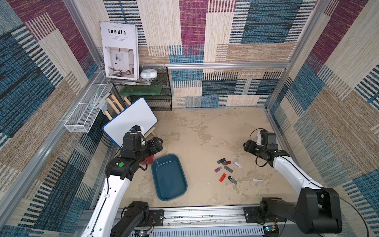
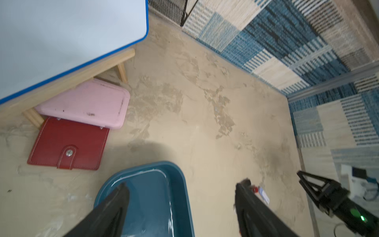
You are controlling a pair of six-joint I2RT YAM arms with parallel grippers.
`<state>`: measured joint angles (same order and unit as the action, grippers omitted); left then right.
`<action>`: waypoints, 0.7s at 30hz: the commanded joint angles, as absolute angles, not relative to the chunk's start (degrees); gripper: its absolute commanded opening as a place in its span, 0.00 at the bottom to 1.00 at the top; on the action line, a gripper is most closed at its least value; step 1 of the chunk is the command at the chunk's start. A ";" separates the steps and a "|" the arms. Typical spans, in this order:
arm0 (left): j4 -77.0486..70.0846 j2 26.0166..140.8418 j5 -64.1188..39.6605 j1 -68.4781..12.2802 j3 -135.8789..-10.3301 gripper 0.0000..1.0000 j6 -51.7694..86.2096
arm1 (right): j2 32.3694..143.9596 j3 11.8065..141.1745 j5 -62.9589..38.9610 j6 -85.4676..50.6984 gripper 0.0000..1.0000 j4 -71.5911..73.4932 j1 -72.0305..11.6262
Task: Put the usb flash drive into the storage box
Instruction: Pick up the USB flash from the center of the board.
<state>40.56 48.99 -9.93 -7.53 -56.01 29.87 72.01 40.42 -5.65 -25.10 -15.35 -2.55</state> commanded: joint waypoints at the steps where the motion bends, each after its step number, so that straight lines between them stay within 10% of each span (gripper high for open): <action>1: 48.32 44.19 -13.67 -7.47 -51.82 0.85 24.79 | 77.48 42.48 -7.40 -22.42 0.76 -20.87 -4.73; 21: 46.74 37.76 -14.85 -7.56 -49.18 0.83 24.63 | 82.89 41.06 -6.50 -24.49 0.68 -24.85 -14.37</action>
